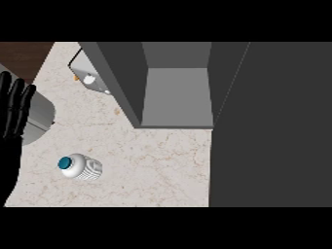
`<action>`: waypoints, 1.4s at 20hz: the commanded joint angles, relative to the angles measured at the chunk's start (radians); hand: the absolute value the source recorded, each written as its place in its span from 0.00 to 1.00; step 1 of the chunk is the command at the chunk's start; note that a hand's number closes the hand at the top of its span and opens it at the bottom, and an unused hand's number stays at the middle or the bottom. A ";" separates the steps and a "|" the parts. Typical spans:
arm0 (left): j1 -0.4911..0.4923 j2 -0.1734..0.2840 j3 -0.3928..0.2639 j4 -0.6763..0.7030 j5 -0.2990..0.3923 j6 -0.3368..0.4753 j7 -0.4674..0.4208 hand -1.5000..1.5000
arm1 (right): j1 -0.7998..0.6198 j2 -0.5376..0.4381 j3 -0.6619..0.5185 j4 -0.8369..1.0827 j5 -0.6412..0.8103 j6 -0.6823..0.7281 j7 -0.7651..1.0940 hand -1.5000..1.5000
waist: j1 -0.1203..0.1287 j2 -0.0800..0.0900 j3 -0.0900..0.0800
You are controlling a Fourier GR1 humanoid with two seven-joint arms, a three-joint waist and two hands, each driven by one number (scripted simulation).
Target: Pick up the bottled water, place it into the cabinet and close the cabinet
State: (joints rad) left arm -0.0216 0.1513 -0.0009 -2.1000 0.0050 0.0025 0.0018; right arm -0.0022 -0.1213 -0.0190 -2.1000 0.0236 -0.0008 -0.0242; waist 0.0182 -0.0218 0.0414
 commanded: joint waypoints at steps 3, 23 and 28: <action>0.100 -0.003 0.050 -0.150 0.008 0.034 0.072 0.00 | 0.139 0.011 0.023 -0.069 -0.013 0.029 0.006 0.00 | -0.014 0.017 -0.041; 0.708 -0.151 -0.080 -0.497 0.271 0.075 0.116 0.00 | 0.562 -0.011 0.101 -0.463 -0.257 0.200 0.176 0.00 | -0.004 0.012 -0.042; 0.754 -0.151 -0.085 -0.428 0.272 0.073 0.027 0.00 | 0.677 0.004 0.121 -0.443 -0.244 0.249 0.085 0.00 | -0.015 0.013 -0.042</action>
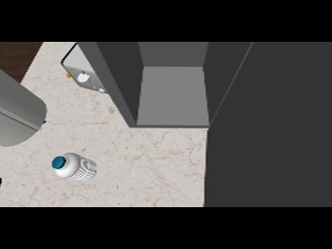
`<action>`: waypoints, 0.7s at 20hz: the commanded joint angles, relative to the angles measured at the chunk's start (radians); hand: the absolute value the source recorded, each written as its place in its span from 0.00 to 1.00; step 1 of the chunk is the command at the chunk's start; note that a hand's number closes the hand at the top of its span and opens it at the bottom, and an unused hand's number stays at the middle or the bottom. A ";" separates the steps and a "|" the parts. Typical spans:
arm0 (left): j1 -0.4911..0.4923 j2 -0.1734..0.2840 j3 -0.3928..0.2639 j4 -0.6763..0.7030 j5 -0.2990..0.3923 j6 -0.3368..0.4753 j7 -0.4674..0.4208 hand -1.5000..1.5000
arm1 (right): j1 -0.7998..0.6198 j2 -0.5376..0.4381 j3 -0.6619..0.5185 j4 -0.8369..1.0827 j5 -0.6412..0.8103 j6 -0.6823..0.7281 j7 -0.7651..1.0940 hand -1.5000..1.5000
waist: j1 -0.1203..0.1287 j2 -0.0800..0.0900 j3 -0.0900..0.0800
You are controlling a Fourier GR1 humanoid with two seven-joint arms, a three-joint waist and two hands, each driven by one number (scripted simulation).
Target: Pick up the bottled water, place it into the cabinet and close the cabinet
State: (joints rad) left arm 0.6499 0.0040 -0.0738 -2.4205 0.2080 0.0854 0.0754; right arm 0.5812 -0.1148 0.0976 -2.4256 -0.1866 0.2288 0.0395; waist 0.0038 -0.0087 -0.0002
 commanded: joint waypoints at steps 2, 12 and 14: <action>0.092 -0.004 0.017 -0.129 0.080 -0.049 -0.045 0.00 | 0.058 -0.025 -0.065 -0.084 -0.068 0.031 -0.003 0.00 | 0.001 0.002 0.000; 0.045 -0.004 0.042 0.016 0.072 -0.018 -0.072 0.00 | 0.250 -0.010 -0.008 -0.209 -0.047 0.098 -0.082 0.00 | -0.021 0.003 0.000; 0.036 0.013 0.122 0.091 0.142 -0.069 -0.087 0.00 | 0.244 -0.017 -0.026 -0.167 -0.055 0.111 -0.099 0.00 | -0.016 0.004 -0.001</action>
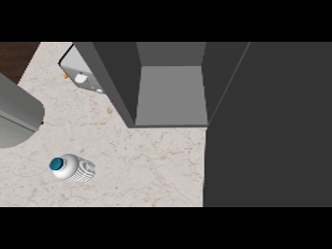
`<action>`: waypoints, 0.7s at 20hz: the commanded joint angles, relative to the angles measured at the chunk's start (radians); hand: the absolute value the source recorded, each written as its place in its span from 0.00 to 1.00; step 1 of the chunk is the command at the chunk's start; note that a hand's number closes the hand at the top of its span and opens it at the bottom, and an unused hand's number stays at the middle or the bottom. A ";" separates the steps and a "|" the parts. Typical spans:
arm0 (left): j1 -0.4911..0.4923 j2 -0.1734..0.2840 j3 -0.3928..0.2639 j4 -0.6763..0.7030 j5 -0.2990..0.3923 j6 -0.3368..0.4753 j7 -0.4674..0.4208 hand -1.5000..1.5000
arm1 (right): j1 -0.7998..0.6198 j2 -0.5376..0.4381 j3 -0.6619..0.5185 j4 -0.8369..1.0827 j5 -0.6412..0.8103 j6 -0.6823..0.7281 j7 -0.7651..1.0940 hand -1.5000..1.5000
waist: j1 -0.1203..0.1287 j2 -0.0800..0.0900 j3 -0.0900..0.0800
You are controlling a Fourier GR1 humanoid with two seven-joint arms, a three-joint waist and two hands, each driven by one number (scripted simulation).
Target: Pick up the bottled water, place it into the cabinet and close the cabinet
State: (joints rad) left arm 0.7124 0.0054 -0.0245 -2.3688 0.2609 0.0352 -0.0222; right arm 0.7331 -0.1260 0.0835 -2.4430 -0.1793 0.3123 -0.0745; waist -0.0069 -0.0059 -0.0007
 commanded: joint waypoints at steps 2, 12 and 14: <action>-0.067 0.007 0.087 0.141 0.101 -0.035 -0.036 0.00 | 0.076 0.028 0.056 -0.196 -0.007 -0.022 0.059 0.00 | -0.005 0.002 -0.001; -0.179 0.021 0.129 0.393 0.092 -0.042 -0.112 0.00 | 0.228 -0.018 -0.011 -0.220 -0.068 0.065 -0.051 0.00 | -0.012 0.003 -0.001; -0.204 0.036 0.168 0.492 0.118 -0.080 -0.153 0.00 | 0.240 -0.019 -0.007 -0.196 -0.066 0.085 -0.085 0.00 | -0.011 0.003 -0.001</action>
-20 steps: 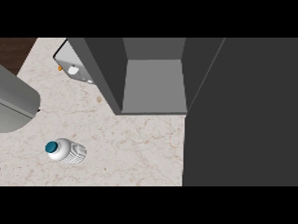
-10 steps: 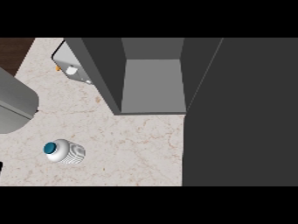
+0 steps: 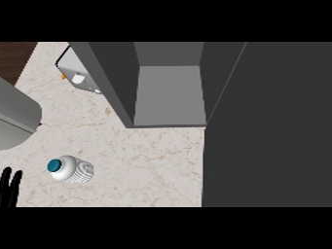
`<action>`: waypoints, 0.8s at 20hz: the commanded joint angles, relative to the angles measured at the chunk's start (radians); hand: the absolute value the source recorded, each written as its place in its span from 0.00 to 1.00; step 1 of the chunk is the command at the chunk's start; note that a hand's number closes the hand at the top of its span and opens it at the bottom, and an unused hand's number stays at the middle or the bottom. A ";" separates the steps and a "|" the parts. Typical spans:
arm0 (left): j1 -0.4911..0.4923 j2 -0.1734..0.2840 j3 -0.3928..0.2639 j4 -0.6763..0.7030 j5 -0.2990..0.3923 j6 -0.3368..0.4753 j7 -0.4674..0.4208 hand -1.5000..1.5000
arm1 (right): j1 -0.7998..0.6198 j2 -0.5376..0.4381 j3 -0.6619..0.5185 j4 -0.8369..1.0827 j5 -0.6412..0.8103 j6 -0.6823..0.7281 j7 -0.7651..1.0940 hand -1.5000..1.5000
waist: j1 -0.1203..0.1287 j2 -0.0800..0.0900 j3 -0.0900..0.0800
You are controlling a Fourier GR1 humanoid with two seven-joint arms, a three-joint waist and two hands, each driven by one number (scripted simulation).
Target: Pick up the bottled water, place it into the cabinet and close the cabinet
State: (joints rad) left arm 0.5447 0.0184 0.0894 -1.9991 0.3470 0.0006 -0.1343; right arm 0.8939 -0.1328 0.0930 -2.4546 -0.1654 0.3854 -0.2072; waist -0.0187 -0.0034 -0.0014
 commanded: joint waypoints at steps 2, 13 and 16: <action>-0.115 0.015 0.057 0.156 -0.013 0.011 -0.033 0.00 | 0.078 -0.003 -0.016 -0.188 -0.081 0.006 0.046 0.00 | 0.000 0.002 0.000; -0.290 0.013 0.106 0.617 -0.052 -0.075 -0.281 0.00 | 0.181 -0.002 -0.043 -0.153 -0.056 0.052 -0.079 0.00 | -0.002 0.002 0.000; -0.317 0.009 0.113 0.660 -0.031 -0.079 -0.267 0.00 | 0.246 -0.041 -0.088 -0.220 -0.117 0.085 -0.065 0.00 | -0.001 0.002 0.000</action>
State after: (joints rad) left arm 0.2680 0.0323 0.1874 -1.4257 0.3109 -0.0672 -0.3669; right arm 1.0551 -0.1461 0.0596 -2.4811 -0.1685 0.4543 -0.3325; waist -0.0228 -0.0013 -0.0019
